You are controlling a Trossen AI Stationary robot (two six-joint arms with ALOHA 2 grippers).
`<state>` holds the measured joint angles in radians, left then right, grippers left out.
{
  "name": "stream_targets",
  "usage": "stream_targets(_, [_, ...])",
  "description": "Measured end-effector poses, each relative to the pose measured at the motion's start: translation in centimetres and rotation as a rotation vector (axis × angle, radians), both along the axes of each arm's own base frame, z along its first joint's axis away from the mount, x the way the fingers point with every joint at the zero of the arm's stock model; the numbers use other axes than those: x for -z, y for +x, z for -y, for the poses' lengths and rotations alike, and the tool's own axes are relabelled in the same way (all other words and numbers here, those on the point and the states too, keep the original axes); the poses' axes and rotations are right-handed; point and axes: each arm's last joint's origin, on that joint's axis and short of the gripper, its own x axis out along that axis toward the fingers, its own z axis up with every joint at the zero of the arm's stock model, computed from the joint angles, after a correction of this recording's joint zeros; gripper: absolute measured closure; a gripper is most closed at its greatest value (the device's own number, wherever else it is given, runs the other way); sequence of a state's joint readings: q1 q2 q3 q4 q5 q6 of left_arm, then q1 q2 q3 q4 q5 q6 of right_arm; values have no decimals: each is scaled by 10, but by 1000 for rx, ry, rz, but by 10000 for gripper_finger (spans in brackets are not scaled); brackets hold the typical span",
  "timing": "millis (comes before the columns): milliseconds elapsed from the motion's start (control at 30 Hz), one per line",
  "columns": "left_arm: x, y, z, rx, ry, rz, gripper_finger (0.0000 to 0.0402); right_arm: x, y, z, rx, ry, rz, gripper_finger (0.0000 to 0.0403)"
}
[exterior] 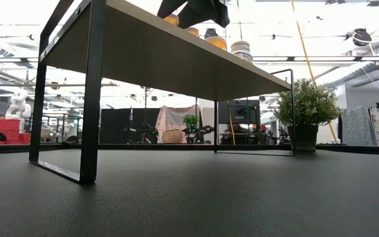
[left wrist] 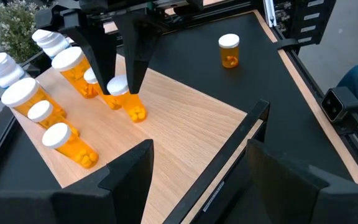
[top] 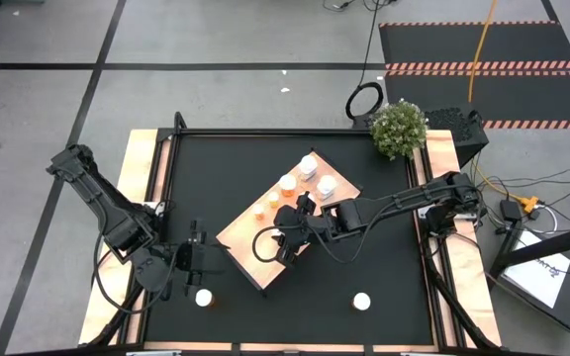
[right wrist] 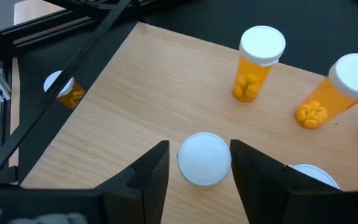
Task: Pick and place medicine bottles onto shelf by color
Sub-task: Put the small orange pill bottle on the shelf, then put the large orange pill bottle on the shelf
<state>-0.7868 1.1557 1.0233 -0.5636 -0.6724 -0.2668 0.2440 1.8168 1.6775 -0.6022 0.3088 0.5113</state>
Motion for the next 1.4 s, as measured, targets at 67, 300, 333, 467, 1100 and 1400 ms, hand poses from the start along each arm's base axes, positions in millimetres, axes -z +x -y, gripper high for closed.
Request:
stream_targets(67, [0, 0, 0, 0, 0, 0, 144, 0, 0, 0, 0, 0, 2, 239])
stream_targets(300, [0, 0, 0, 0, 0, 0, 144, -4, 4, -1, -12, -1, 53, 238])
stream_targets(333, [0, 0, 0, 0, 0, 0, 144, -4, 4, -1, -15, -2, 59, 238])
stream_targets(467, [0, 0, 0, 0, 0, 0, 144, -5, 4, -1, -13, -7, 63, 238])
stream_targets(1100, [0, 0, 0, -3, -6, 0, 144, -29, -13, -20, 14, -80, 162, 238])
stream_targets(1400, [0, 0, 0, -26, -46, 0, 144, -56, -56, -67, -54, -62, 215, 238])
